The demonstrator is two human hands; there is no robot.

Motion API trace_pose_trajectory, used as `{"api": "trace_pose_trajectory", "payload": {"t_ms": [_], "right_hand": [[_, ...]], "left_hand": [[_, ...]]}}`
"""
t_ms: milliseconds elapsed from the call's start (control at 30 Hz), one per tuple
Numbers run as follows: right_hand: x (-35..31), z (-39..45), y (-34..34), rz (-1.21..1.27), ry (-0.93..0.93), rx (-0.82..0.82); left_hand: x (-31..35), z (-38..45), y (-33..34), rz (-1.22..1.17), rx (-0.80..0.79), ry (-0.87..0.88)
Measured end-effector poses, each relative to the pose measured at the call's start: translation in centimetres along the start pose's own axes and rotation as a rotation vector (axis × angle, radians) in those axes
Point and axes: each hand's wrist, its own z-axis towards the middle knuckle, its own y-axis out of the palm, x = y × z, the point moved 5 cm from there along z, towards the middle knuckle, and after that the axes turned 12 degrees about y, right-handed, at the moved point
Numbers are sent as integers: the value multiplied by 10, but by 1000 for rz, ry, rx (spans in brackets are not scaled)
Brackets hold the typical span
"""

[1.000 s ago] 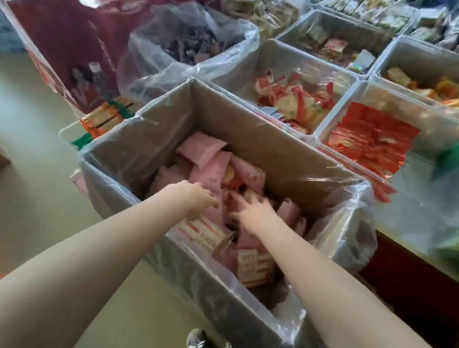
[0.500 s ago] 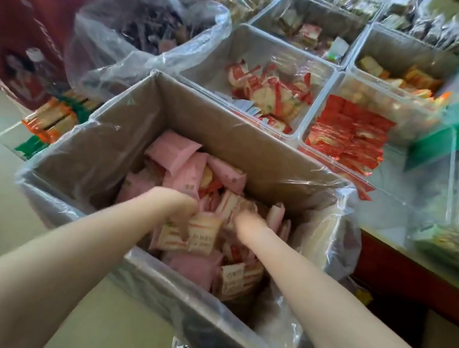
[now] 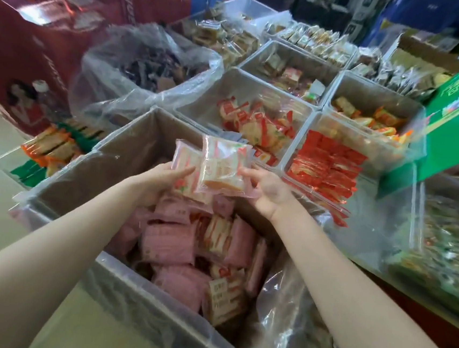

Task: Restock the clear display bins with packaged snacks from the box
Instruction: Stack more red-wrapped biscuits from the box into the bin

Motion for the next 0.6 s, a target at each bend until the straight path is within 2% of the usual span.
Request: {"api": "trace_pose_trajectory", "payload": {"t_ms": [100, 167, 233, 300, 367, 400, 467, 533, 600], "right_hand": [[23, 1, 11, -95, -31, 45], [37, 6, 9, -315, -75, 88], [48, 15, -2, -633, -55, 164], [63, 23, -19, -1188, 8, 216], [103, 31, -35, -1854, 221, 91], [131, 31, -45, -2071, 393, -5], [179, 37, -60, -2296, 586, -117], [201, 47, -63, -2389, 499, -70], [194, 49, -62, -2339, 390, -12]], "left_hand": [[-3, -13, 16, -221, -140, -79], [-4, -17, 18, -130, -156, -39], [-7, -17, 5, 102, -92, 23], [-13, -18, -12, 302, -48, 28], [-22, -17, -28, 385, -10, -16], [-25, -20, -31, 397, -8, -35], [-29, -21, -29, 414, -29, -28], [-29, -22, -26, 437, -29, -4], [-28, -23, -29, 448, 5, 15]]}}
